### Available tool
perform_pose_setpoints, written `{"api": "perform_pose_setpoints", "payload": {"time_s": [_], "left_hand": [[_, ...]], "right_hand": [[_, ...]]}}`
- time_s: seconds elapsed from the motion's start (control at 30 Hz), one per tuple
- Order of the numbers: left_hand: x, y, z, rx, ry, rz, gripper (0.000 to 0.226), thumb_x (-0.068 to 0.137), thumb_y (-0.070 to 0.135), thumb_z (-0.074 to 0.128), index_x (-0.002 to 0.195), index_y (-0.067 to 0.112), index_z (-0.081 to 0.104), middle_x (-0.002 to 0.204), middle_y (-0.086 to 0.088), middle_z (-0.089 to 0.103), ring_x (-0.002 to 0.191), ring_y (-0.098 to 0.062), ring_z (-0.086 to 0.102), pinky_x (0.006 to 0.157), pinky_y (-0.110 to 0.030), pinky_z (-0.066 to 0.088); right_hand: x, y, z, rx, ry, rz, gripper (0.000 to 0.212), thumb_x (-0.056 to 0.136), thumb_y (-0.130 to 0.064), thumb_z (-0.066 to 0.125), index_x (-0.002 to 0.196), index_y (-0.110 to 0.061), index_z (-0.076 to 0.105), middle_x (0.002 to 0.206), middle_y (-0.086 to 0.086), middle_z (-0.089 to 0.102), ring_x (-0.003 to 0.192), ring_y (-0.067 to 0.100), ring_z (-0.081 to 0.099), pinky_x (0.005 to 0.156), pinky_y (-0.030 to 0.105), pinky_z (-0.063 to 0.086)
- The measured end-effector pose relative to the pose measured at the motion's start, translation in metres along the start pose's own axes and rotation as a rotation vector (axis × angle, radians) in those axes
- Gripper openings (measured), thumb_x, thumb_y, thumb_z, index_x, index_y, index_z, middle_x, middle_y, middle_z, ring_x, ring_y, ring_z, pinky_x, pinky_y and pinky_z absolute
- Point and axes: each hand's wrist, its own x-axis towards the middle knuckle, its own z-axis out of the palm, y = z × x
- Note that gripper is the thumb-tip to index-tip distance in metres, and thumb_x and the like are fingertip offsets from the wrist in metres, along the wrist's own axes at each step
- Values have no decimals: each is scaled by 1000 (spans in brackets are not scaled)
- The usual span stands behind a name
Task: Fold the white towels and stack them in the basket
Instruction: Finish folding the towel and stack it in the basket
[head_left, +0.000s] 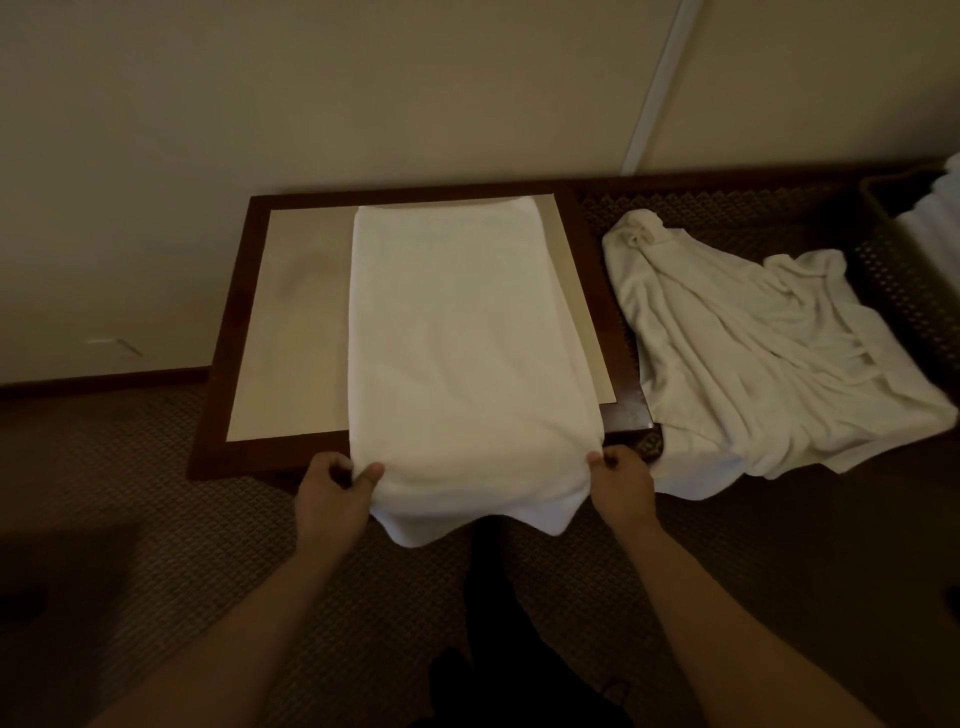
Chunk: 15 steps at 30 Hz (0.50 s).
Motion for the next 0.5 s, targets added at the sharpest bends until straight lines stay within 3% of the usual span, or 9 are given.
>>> {"api": "perform_pose_setpoints", "payload": {"time_s": [0.1, 0.17, 0.23, 0.3, 0.4, 0.5], "left_hand": [[2, 7, 0, 68, 34, 79, 32, 90, 45, 71, 107, 23, 55, 104, -1, 61, 95, -22, 60, 77, -37, 49], [8, 15, 1, 150, 8, 75, 43, 96, 54, 57, 122, 20, 59, 119, -6, 58, 107, -27, 58, 92, -46, 50], [19, 23, 1, 222, -40, 59, 51, 99, 54, 50, 131, 16, 57, 125, -10, 57, 114, -31, 56, 97, -47, 48], [29, 32, 1, 252, -80, 41, 44, 100, 46, 53, 125, 10, 59, 122, -13, 62, 111, -32, 57, 89, -41, 46], [36, 39, 3, 263, -117, -11, 37, 100, 39, 55, 121, 8, 56, 121, -14, 62, 110, -33, 58, 88, -41, 47], [38, 51, 7, 236, -93, -30, 38, 99, 39, 54, 122, 9, 53, 122, -14, 61, 106, -31, 57, 90, -42, 48]], "right_hand": [[1, -15, 2, -46, 40, -100, 24, 96, -28, 56, 81, -9, 61, 82, 4, 63, 84, 25, 59, 82, 42, 48], [5, -28, 1, -90, 65, -214, 38, 95, -39, 60, 70, -10, 59, 74, 7, 62, 75, 24, 58, 72, 40, 47], [11, -36, -1, -124, 121, -314, 43, 93, -42, 64, 64, -11, 58, 67, 5, 60, 69, 22, 57, 67, 37, 45], [17, -38, -2, -73, 192, -327, 37, 92, -38, 65, 67, -11, 62, 72, 5, 61, 77, 26, 59, 74, 38, 46], [15, -44, 4, -230, 228, -92, 28, 92, -41, 60, 78, -18, 66, 96, 8, 66, 105, 34, 56, 96, 53, 42], [23, -59, 9, -415, 184, -49, 42, 92, -49, 52, 97, -12, 71, 114, 12, 62, 117, 38, 50, 103, 54, 38]]}}
